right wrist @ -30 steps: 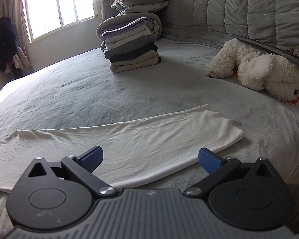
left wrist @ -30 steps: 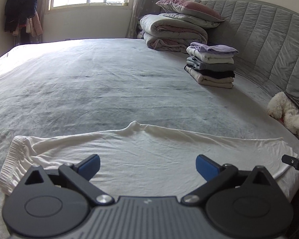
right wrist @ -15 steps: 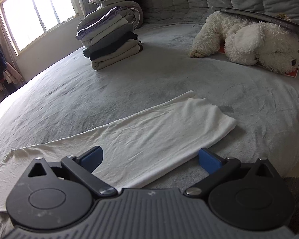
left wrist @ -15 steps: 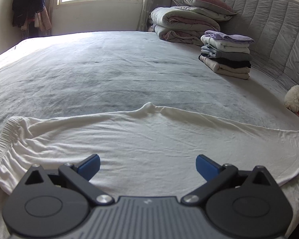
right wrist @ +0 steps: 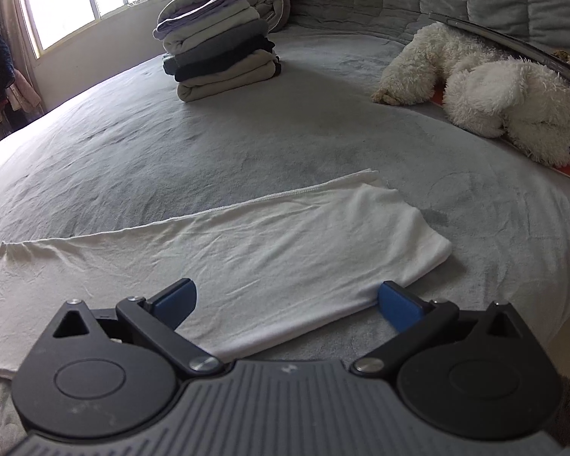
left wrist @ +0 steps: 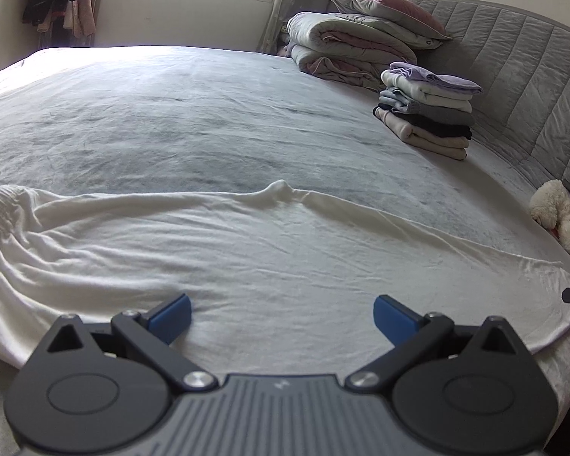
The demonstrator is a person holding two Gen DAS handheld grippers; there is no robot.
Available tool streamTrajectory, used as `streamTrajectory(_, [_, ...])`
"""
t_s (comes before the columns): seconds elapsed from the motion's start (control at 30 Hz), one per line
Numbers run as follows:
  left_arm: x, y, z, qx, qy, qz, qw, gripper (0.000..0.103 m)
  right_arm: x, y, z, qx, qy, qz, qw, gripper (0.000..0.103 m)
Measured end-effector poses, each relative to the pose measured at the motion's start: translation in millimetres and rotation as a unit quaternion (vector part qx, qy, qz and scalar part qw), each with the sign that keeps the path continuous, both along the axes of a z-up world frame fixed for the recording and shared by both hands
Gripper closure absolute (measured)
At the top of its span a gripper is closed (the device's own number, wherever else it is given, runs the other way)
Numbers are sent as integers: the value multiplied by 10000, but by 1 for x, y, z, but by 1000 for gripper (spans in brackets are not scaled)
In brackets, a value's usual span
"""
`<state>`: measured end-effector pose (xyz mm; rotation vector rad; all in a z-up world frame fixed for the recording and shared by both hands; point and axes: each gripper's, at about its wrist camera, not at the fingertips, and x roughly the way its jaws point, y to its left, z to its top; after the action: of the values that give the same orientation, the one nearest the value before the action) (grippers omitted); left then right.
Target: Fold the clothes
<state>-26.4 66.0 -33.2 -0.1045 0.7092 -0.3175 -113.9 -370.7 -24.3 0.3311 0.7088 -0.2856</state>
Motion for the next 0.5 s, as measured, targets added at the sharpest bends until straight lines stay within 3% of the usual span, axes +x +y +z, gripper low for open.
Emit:
streamTrajectory(0.13, [0, -4, -3, 202, -68, -97, 9997, 1, -1, -10, 7, 93, -149, -144, 9997, 0])
streamTrajectory(0.33, [-4, -16, -6, 750, -198, -289, 9966, 1, 4, -23, 12, -440, -68, -413, 9982, 0])
streamTrajectory(0.4, [-3, -15, -5, 736, -183, -291, 9967, 1, 7, -27, 9, -580, 12, -516, 9970, 0])
streamTrajectory(0.5, [-2, -7, 0, 416, -157, -224, 9988, 1, 12, -33, 3, -716, 193, -612, 9954, 6])
